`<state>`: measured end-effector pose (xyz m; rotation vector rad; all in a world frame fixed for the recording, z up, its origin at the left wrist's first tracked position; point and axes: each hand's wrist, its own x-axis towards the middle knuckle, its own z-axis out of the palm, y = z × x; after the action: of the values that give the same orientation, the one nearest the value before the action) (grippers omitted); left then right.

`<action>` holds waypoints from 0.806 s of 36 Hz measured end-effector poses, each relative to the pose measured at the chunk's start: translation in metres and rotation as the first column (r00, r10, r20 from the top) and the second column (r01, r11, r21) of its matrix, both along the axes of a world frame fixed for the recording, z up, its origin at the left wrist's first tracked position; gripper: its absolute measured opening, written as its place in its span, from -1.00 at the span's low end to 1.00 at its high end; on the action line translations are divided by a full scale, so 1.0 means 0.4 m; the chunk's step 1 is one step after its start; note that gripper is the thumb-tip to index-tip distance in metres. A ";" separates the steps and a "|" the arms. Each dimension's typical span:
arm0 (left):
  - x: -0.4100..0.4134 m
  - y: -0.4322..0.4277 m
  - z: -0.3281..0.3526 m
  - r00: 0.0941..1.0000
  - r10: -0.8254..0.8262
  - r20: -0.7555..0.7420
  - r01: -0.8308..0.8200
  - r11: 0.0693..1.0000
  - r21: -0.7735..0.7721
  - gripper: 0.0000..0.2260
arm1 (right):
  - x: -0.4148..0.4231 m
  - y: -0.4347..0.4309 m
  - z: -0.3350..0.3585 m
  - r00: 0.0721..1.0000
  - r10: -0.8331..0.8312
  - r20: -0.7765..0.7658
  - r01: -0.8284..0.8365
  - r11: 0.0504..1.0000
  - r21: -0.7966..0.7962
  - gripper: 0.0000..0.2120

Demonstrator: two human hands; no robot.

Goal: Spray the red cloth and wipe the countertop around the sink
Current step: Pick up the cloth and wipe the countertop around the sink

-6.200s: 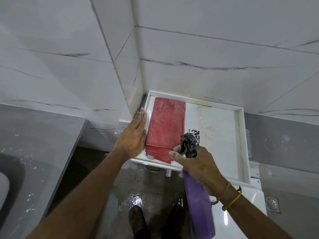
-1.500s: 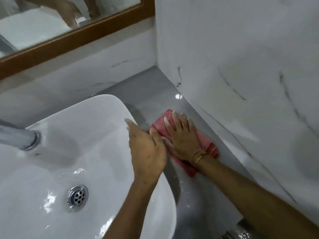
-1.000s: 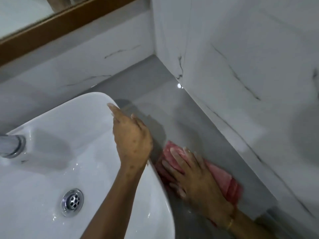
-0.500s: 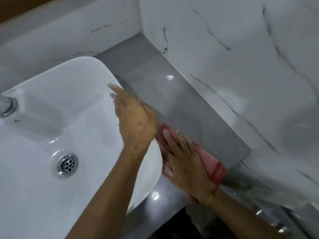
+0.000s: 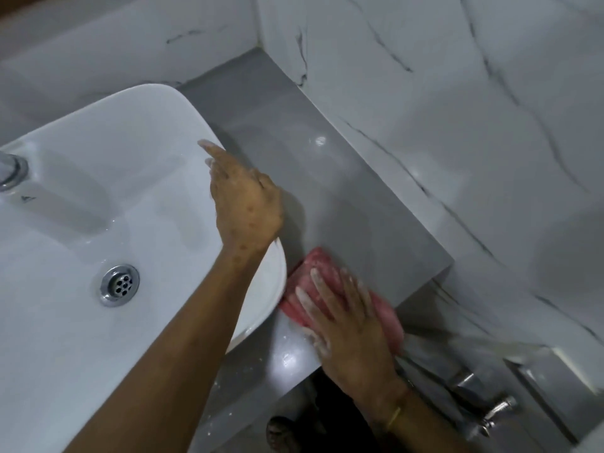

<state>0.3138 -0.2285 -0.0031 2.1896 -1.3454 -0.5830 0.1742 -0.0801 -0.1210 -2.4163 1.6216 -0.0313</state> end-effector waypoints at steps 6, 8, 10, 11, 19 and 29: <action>-0.002 -0.003 -0.005 0.998 0.027 -0.053 -0.028 1.000 -0.012 -0.38 | -0.157 -0.126 0.018 0.977 -0.151 -0.151 0.158 0.987 0.040 -0.42; -0.004 -0.008 -0.004 0.997 0.050 -0.065 -0.051 0.999 -0.013 -0.38 | -0.126 -0.126 0.024 0.975 -0.187 -0.120 0.193 0.980 0.042 -0.42; -0.005 -0.015 -0.006 0.996 0.065 -0.064 -0.066 0.998 -0.019 -0.38 | -0.068 -0.090 0.022 0.981 -0.186 -0.049 0.189 0.980 0.063 -0.40; -0.005 -0.017 -0.006 0.996 0.068 -0.063 -0.070 0.997 -0.022 -0.38 | -0.035 -0.059 0.020 0.986 -0.164 -0.009 0.164 0.983 0.079 -0.38; -0.017 0.054 0.036 0.997 -0.062 0.050 0.066 0.995 -0.071 -0.45 | 0.076 0.099 0.046 0.978 -0.083 0.191 0.047 0.981 0.189 -0.42; -0.198 0.581 -0.112 0.974 -0.223 0.044 0.221 0.974 0.049 -0.54 | -0.085 -0.088 0.188 0.683 -0.419 0.599 0.393 0.901 0.182 -0.43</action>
<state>0.2345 0.0040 -0.0481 2.1138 -1.6321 -0.6498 0.1401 -0.1154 -0.0460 -1.6650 1.7283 -0.7898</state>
